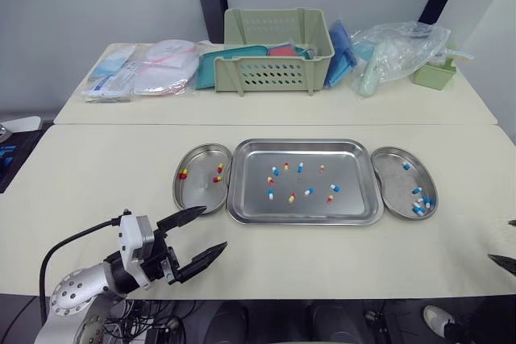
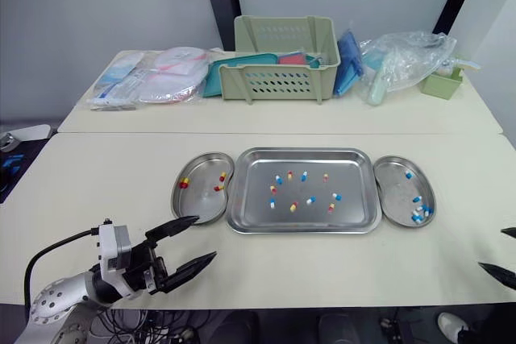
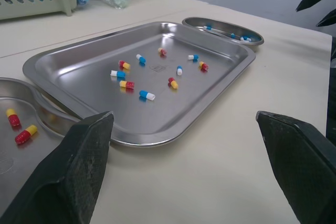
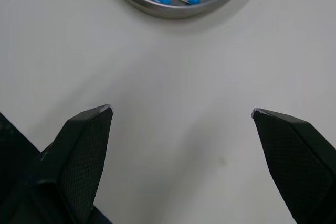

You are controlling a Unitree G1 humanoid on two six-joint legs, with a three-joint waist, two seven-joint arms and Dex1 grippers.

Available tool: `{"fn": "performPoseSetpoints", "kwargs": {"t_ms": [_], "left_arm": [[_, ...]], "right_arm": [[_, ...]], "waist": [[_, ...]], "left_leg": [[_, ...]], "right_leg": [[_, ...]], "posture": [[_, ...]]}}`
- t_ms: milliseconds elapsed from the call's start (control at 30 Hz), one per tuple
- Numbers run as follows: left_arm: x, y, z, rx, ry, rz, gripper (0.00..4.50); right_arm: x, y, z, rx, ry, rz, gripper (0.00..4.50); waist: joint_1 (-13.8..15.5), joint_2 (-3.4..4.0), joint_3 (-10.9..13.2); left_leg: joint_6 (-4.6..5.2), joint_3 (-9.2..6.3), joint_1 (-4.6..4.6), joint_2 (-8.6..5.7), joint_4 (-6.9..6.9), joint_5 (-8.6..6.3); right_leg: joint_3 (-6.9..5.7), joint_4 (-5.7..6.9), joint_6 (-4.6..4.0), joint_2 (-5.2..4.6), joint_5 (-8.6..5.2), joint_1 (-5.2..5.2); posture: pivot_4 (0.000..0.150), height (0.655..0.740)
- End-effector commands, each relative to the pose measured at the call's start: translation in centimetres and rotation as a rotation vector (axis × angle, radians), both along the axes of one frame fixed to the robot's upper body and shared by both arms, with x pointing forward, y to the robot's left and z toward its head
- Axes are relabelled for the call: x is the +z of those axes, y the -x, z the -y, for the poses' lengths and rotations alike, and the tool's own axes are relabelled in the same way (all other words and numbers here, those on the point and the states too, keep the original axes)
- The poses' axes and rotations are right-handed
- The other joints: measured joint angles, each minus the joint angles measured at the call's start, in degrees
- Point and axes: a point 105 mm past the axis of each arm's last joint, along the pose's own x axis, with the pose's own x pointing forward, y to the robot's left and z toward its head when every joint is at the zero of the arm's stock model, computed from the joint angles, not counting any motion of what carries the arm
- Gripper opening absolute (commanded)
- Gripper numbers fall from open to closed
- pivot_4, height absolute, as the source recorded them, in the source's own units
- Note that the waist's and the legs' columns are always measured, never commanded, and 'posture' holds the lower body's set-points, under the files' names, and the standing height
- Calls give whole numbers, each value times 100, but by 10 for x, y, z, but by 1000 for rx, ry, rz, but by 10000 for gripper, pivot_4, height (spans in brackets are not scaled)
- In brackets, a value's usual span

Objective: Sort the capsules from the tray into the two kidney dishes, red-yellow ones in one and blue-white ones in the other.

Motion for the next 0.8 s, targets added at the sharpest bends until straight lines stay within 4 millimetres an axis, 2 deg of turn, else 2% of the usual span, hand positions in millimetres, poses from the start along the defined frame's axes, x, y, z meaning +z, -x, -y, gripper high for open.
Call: {"fn": "performPoseSetpoints", "kwargs": {"t_ms": [33,200,267,467,567,667,767,800], "left_arm": [[6,2,4,-4,11,38,45000],[-1,10,7,-31,2,32,45000],[-1,10,8,-25,3,34,45000],[-2,13,12,-44,-3,37,45000],[-2,15,14,-47,-2,37,45000],[-2,15,15,-54,-6,38,45000],[-2,15,15,-51,-9,40,45000],[-2,14,15,-51,-10,42,45000]], "right_arm": [[15,4,-57,158,-79,-4,44759],[15,-2,-138,323,-193,30,44759],[16,-9,-156,329,-227,53,44759],[13,-47,-222,368,-335,113,44759],[8,-60,-239,363,-343,100,44759],[1,-77,-263,360,-352,109,38861],[-5,-91,-287,357,-344,105,29179],[-7,-95,-296,354,-340,102,29179]], "waist": [[6,0,0],[8,-16,-4],[36,-20,-3],[76,-42,-6],[91,-42,-4],[89,-49,-7],[79,-48,-7],[67,-47,-7]], "left_leg": [[0,-2,1,0,0,0],[0,-6,1,5,1,0],[0,-12,-4,4,2,0],[-1,-17,-4,3,5,1],[-1,-20,-11,2,2,1],[-1,-26,-19,2,2,0],[-1,-27,-14,3,3,1],[-1,-28,-14,3,3,1]], "right_leg": [[-2,0,0,0,0,2],[-6,1,0,5,0,3],[-11,0,0,4,0,2],[-14,-2,-1,4,1,0],[-16,-2,-2,3,1,-7],[-23,-9,-2,2,1,-10],[-23,1,-2,2,1,-13],[-24,3,-2,3,1,-13]], "posture": [[1500,7400],[1500,7400],[1500,7400],[1500,7400],[1500,7400],[1500,7400],[1500,7400],[1500,7400]]}}
